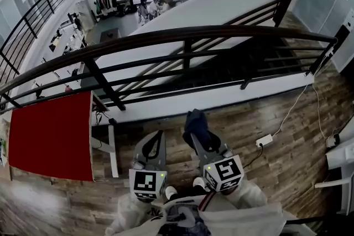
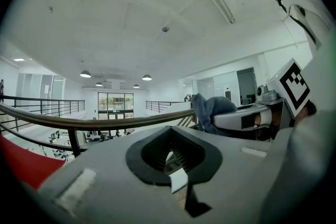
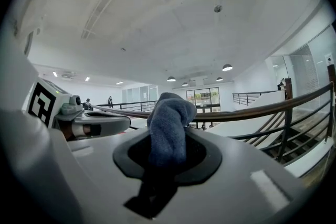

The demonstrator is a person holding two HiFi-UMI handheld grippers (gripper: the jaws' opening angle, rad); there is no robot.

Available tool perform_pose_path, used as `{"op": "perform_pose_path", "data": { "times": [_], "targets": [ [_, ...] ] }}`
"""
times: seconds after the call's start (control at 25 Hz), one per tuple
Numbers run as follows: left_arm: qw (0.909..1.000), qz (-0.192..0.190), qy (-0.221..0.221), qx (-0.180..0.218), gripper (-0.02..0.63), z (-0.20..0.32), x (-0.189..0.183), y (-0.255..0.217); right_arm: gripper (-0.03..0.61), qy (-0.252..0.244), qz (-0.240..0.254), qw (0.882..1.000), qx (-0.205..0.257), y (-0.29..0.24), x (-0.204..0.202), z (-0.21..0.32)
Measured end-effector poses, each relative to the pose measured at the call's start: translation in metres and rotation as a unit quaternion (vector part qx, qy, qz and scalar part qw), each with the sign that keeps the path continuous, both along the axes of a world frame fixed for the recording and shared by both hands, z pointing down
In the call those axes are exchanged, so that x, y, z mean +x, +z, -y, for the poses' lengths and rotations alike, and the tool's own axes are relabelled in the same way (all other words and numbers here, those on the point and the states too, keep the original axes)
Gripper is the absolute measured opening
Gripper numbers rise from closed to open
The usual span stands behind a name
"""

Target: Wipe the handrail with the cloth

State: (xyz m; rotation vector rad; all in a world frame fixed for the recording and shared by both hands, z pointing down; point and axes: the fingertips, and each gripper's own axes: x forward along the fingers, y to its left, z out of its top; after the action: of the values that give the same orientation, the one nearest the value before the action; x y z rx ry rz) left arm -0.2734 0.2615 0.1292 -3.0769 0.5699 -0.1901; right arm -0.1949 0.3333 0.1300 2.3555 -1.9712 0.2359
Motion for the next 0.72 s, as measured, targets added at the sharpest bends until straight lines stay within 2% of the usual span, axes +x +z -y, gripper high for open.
{"op": "perform_pose_path", "data": {
  "times": [0.24, 0.72],
  "targets": [
    [0.9996, -0.015, -0.012, 0.021, 0.003, -0.004, 0.015, -0.018, 0.087, -0.001, -0.002, 1.0, 0.011, -0.008, 0.017, -0.005],
    [0.9997, -0.008, -0.015, 0.015, 0.003, -0.015, 0.029, -0.014, 0.087, -0.007, 0.008, 1.0, 0.011, -0.003, 0.028, -0.016]
  ]
}}
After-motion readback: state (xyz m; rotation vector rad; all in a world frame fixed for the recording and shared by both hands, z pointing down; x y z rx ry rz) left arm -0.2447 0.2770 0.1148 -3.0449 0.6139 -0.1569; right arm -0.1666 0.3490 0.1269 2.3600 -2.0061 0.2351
